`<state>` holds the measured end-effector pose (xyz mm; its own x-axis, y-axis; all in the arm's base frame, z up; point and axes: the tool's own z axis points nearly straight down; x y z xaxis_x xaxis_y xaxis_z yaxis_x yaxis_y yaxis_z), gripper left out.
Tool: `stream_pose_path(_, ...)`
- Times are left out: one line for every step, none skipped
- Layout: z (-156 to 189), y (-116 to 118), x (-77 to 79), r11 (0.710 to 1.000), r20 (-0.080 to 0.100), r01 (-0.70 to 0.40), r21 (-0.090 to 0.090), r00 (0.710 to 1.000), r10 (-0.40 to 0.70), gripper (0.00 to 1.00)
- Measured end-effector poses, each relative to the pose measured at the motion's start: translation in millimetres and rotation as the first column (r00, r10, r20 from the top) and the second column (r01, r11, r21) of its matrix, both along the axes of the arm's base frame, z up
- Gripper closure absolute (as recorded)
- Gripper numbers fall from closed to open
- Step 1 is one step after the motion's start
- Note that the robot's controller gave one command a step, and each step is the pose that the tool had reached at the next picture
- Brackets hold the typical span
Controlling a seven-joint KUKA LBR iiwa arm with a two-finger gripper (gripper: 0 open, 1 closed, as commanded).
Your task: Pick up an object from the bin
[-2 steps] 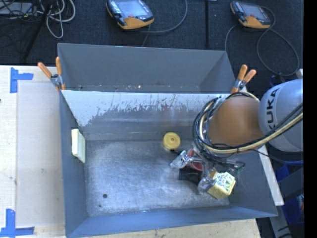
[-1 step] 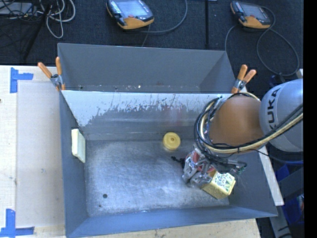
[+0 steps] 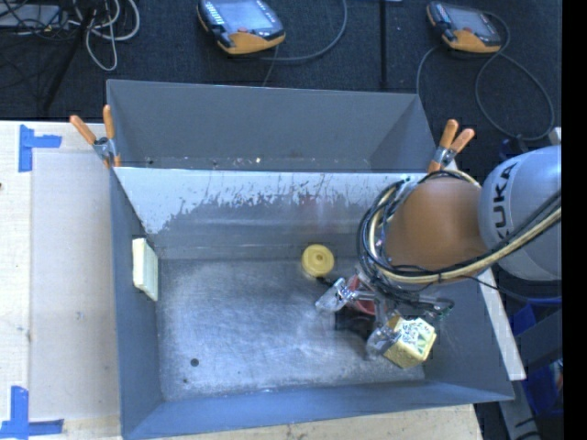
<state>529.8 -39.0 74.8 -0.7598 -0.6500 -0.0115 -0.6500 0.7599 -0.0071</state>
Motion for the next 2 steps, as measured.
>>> stream_pose_path(1.4, -2.2, -0.6, 1.0, 0.0, 0.001, -0.004, 1.0, -0.001, 1.0)
stream_pose_path(0.0, 0.0, 0.1, 1.0, 0.001, 0.001, 0.0, 1.0, -0.001, 0.0)
